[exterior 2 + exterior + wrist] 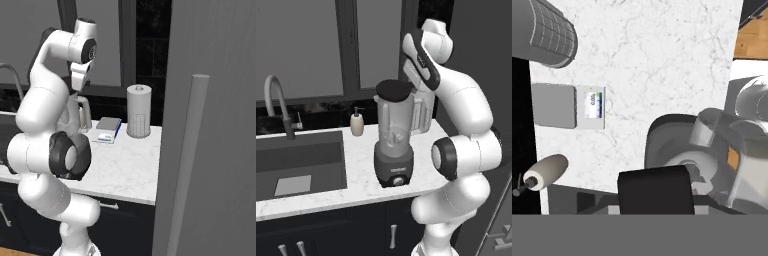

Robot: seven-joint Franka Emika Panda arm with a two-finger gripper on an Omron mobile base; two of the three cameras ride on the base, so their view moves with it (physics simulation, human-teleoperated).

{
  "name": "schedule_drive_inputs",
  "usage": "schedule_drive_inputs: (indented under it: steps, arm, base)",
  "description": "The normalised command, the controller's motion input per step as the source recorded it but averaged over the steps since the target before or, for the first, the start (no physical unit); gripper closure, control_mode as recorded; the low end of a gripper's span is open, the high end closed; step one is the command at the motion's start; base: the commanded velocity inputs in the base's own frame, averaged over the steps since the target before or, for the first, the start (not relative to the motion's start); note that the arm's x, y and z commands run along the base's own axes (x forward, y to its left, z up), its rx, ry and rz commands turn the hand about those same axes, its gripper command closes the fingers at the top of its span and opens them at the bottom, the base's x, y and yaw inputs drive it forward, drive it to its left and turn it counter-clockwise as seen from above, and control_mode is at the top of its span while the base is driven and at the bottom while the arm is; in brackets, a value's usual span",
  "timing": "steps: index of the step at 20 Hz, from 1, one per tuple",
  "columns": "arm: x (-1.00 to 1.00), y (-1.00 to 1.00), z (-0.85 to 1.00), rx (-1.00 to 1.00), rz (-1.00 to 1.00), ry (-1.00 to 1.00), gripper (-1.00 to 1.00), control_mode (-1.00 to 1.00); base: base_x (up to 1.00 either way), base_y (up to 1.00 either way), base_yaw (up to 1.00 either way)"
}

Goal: Close the lid blender by securely placing the lid on top.

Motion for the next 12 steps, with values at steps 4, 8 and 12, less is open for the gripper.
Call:
schedule_drive_inputs:
  steps: [4,8,12]
  arm:
    - [0.08,0.56,-0.10,-0.02,0.01,0.09,1.00,-1.00]
    - [-0.26,0.47,-0.18,-0.04,0.06,0.00,1.00,-1.00]
    - [-0.80,0.30,0.00,-0.06,0.08,-0.01,1.00,-1.00]
  base:
    - [0.00,0.00,0.00]
    - [0.00,0.00,0.00]
    - [0.00,0.00,0.00]
